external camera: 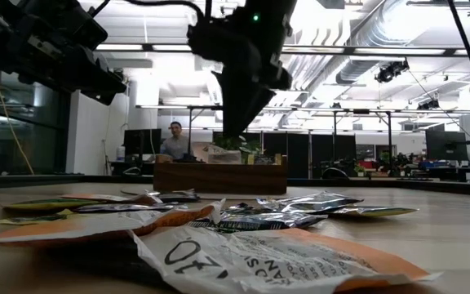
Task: Pick & Place Tea
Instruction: Put the top white tea bag into the middle section of the wooden organizer
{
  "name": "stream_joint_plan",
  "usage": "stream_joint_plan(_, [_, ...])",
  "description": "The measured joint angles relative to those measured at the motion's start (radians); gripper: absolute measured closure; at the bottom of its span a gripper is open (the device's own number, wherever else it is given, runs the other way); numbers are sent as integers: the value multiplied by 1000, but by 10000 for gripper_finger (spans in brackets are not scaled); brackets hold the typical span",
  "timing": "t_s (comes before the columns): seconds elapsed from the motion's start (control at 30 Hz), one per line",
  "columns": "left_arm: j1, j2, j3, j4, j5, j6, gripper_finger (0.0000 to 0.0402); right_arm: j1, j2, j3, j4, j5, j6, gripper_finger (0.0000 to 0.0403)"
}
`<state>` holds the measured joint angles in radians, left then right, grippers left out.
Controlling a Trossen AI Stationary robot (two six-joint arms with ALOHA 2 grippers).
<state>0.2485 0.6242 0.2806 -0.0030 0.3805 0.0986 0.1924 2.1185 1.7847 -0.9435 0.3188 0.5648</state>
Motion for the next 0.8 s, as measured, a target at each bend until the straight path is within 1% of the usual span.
stream_joint_plan(0.23, [0, 0, 0, 0, 0, 0, 401, 41, 0, 0, 44, -99, 147, 315])
stream_joint_plan(0.37, [0, 0, 0, 0, 0, 0, 401, 48, 1, 0, 83, -134, 278, 314])
stream_joint_plan(0.43, [0, 0, 0, 0, 0, 0, 401, 51, 1, 0, 99, -138, 363, 311])
stream_joint_plan(0.5, [0, 0, 0, 0, 0, 0, 401, 51, 2, 0, 115, -132, 405, 308])
stream_joint_plan(0.67, [0, 0, 0, 0, 0, 0, 401, 44, 2, -5, 146, -118, 422, 305])
stream_joint_plan(0.73, [0, 0, 0, 0, 0, 0, 401, 44, 2, -49, 228, -134, 429, 304])
stream_joint_plan(0.8, [0, 0, 0, 0, 0, 0, 401, 43, 3, -118, 348, -201, 463, 304])
